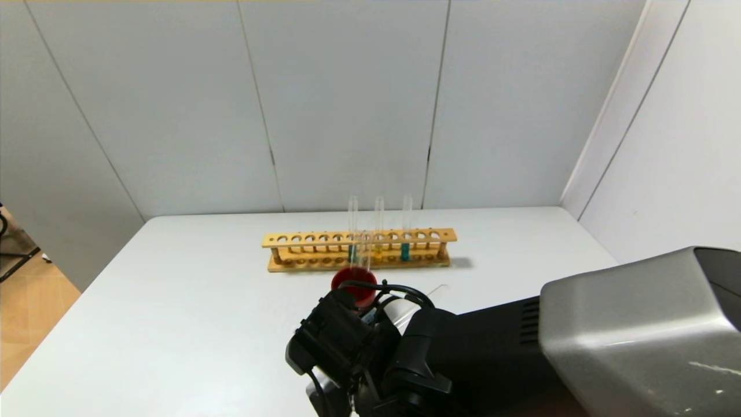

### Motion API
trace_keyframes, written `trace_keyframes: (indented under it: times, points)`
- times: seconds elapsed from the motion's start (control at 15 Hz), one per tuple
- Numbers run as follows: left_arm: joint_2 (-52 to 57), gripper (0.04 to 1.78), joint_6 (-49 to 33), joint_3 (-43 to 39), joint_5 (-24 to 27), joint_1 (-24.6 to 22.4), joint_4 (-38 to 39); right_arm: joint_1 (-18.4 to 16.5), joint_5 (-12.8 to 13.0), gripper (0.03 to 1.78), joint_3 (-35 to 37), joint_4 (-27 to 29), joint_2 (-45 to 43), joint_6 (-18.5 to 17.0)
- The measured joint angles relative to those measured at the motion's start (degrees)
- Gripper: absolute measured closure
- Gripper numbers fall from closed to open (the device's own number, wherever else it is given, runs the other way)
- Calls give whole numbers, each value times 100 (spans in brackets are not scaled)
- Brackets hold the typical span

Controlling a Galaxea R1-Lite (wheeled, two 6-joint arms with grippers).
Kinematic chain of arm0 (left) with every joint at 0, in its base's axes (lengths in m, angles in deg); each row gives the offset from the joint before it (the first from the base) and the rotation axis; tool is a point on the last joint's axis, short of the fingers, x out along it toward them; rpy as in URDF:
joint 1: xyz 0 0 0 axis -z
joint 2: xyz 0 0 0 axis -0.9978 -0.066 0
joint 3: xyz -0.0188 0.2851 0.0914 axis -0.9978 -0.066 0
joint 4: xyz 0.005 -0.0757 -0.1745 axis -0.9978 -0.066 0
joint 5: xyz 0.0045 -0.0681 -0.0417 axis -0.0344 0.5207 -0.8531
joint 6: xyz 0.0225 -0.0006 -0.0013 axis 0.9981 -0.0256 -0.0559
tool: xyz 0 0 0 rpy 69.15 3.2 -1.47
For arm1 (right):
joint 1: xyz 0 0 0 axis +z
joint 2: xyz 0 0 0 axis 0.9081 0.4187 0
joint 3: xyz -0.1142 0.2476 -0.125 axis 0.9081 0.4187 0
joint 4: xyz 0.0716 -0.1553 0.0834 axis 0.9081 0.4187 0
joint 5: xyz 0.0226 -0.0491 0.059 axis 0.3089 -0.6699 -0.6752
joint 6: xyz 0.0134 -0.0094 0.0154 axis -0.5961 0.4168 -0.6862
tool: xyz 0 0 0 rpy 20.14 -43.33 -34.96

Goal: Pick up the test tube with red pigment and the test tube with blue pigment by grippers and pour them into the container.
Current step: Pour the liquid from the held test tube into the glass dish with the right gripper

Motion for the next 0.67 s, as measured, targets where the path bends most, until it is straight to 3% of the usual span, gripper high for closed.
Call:
trace_keyframes:
  times: [0.4, 0.67]
  points:
    - [0, 7, 0, 0, 0, 0, 2, 28, -29, 146, 9, -129, 52, -127]
    - [0, 7, 0, 0, 0, 0, 2, -7, -160, 146, 384, -466, -113, -745]
